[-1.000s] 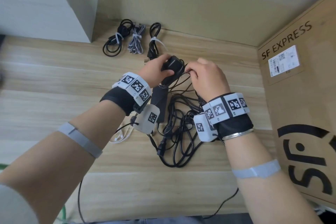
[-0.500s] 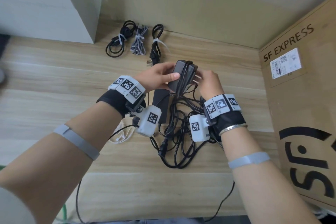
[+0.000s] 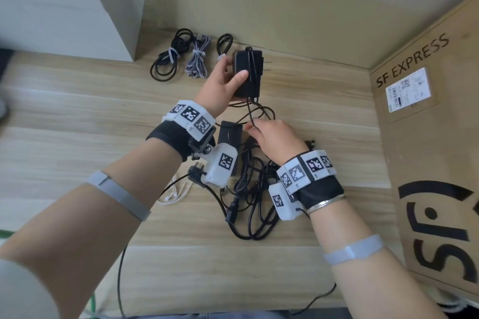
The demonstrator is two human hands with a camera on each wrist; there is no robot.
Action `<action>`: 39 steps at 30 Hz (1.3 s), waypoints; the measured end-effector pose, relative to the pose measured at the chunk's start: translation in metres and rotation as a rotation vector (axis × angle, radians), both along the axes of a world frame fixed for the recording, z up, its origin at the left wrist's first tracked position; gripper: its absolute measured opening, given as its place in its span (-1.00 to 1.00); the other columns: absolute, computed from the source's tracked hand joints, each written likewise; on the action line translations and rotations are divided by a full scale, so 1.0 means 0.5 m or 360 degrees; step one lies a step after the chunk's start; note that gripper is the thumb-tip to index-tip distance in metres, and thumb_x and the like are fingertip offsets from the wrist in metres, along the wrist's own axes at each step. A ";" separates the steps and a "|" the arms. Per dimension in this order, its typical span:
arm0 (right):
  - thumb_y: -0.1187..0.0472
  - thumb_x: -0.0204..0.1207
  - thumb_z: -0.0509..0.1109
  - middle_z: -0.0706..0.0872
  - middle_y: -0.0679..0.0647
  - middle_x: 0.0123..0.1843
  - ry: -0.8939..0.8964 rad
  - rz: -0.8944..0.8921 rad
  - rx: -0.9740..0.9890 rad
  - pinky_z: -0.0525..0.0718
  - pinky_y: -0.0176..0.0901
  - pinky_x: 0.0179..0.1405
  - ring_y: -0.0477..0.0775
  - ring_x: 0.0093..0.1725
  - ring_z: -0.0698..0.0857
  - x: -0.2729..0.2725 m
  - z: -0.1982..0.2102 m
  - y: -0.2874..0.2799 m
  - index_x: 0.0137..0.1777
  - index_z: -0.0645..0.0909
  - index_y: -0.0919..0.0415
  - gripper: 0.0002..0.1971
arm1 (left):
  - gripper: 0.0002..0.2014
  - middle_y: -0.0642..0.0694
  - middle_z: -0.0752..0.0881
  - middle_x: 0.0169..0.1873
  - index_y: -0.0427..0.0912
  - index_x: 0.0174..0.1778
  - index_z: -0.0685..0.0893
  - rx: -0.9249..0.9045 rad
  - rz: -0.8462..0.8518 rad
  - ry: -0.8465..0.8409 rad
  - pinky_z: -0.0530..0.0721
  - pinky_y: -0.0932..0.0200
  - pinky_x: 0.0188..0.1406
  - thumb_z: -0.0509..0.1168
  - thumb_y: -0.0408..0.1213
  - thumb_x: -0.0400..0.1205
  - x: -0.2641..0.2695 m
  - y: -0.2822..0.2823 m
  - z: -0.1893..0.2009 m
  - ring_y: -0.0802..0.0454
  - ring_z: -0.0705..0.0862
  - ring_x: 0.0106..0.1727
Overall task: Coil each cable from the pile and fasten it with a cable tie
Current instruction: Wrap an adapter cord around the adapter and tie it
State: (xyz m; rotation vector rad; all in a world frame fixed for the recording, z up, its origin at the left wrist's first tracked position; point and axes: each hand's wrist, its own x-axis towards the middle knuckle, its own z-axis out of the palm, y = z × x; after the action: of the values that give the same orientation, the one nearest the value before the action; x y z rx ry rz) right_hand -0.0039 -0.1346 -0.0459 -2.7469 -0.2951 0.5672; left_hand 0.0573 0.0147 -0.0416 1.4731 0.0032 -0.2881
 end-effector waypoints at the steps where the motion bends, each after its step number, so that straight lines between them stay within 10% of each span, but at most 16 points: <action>1: 0.09 0.67 0.13 0.76 0.15 0.06 -0.0069 0.0032 -0.0001 0.66 0.06 -0.03 0.25 0.03 0.69 0.002 0.009 0.000 0.21 0.60 0.09 -0.74 | -0.75 -0.08 0.63 -0.07 -0.26 0.25 0.34 0.0085 0.0009 -0.0024 0.77 0.21 -0.22 0.16 -0.34 0.68 -0.001 -0.001 -0.005 0.06 0.71 -0.10; 4: 0.13 0.66 0.16 0.75 0.15 0.06 -0.0222 0.0071 0.0003 0.66 0.06 -0.05 0.24 0.02 0.67 0.009 0.039 -0.001 0.15 0.63 0.18 -0.74 | -0.64 -0.01 0.59 -0.09 -0.34 0.34 0.35 0.0419 -0.0042 -0.0117 0.73 0.35 -0.25 0.22 -0.35 0.65 -0.007 -0.006 -0.017 0.13 0.65 -0.14; 11: 0.23 0.52 0.31 0.76 0.02 -0.16 -0.0430 -0.0090 -0.0035 0.69 -0.02 -0.12 0.13 -0.15 0.69 0.023 0.093 -0.026 -0.09 0.70 0.04 -0.86 | -0.59 -0.26 0.60 0.25 -0.23 0.43 0.38 0.0862 -0.0445 -0.0146 0.69 -0.14 0.09 0.23 -0.29 0.65 -0.009 -0.003 -0.022 -0.22 0.65 0.17; 21: 0.23 0.52 0.40 0.76 0.06 -0.09 -0.0685 -0.0350 0.0187 0.64 -0.12 -0.06 0.08 -0.11 0.69 0.062 0.092 -0.063 -0.06 0.74 0.16 -0.90 | -0.63 -0.08 0.64 0.06 -0.20 0.41 0.38 0.0905 -0.0826 -0.0079 0.69 -0.16 0.10 0.19 -0.31 0.67 -0.012 0.009 -0.013 -0.21 0.72 0.06; 26: 0.22 0.56 0.32 0.81 0.04 -0.15 -0.0592 -0.0477 0.0273 0.58 -0.20 -0.11 0.10 -0.13 0.72 0.069 0.064 -0.065 -0.06 0.77 0.15 -0.83 | -0.67 -0.14 0.65 0.08 -0.21 0.37 0.40 0.0695 -0.0981 -0.0042 0.69 -0.13 0.12 0.18 -0.33 0.67 -0.016 0.016 -0.008 -0.22 0.70 0.09; 32: 0.28 0.63 0.24 0.80 0.22 -0.10 -0.0247 -0.0545 0.0403 0.66 -0.02 -0.03 0.21 -0.09 0.73 0.050 0.029 -0.050 0.00 0.74 0.27 -0.78 | -0.71 -0.05 0.65 0.01 -0.20 0.30 0.38 0.0015 -0.0856 0.0131 0.72 0.25 -0.10 0.08 -0.49 0.68 -0.034 0.014 -0.010 0.22 0.73 -0.07; 36: 0.42 0.59 0.18 0.79 0.23 -0.04 -0.0163 -0.0712 0.0621 0.62 -0.40 -0.18 0.02 -0.22 0.70 0.038 0.028 -0.029 0.10 0.71 0.29 -0.73 | -0.73 -0.08 0.62 0.06 -0.21 0.30 0.38 -0.0196 -0.0718 0.0129 0.73 0.19 -0.08 0.11 -0.47 0.68 -0.035 0.007 -0.013 0.17 0.72 -0.02; 39: 0.36 0.60 0.17 0.78 0.28 -0.09 -0.0164 -0.0690 0.0568 0.56 -0.17 -0.15 0.19 -0.19 0.70 0.038 0.024 -0.018 0.07 0.70 0.31 -0.75 | -0.70 -0.08 0.61 0.12 -0.18 0.27 0.39 -0.0353 -0.0631 0.0156 0.73 0.11 -0.05 0.17 -0.34 0.62 -0.037 -0.001 -0.019 0.11 0.71 0.03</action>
State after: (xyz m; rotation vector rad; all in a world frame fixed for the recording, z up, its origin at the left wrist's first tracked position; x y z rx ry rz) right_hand 0.0152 -0.1436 -0.0340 -2.3887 0.1634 0.2297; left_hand 0.0387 0.0142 -0.0510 1.2301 -0.2370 -0.6611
